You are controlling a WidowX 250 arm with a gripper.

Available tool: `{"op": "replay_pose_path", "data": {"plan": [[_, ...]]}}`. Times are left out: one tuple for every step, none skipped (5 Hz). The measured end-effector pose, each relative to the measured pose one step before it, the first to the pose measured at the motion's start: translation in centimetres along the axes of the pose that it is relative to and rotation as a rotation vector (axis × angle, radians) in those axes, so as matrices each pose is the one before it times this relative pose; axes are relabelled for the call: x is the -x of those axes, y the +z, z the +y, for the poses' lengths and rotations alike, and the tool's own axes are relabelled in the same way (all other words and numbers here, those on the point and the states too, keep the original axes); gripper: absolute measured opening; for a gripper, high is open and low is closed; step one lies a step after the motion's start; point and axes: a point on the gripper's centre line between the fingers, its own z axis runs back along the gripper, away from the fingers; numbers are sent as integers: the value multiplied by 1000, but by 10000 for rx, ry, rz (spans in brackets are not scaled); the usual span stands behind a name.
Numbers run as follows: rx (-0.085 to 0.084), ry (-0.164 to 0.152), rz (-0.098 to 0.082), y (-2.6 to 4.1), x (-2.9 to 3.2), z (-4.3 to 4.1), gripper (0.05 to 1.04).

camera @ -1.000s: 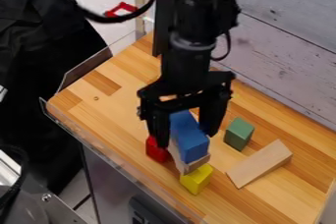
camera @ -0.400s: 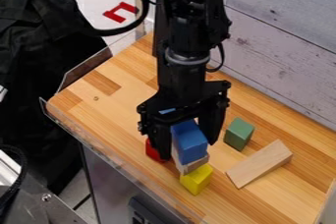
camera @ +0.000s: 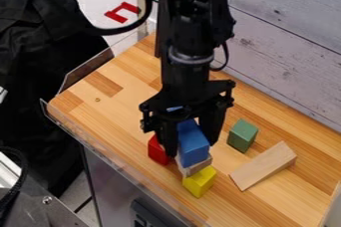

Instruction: Move arch from tower and place it on the table

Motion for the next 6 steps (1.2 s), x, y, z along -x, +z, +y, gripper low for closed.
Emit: {"op": "replay_pose_path", "data": {"plan": [[315, -874, -259, 409, -291, -312, 560], [90, -578, -380, 1218, -412, -214, 560], [198, -378, -695, 2321, -1260, -1687, 559], [199, 444, -664, 1894, -2143, -1711, 560], [243, 1653, -268, 74, -3837, -654, 559], [377, 1471, 247, -1487, -2317, -79, 559]]}}
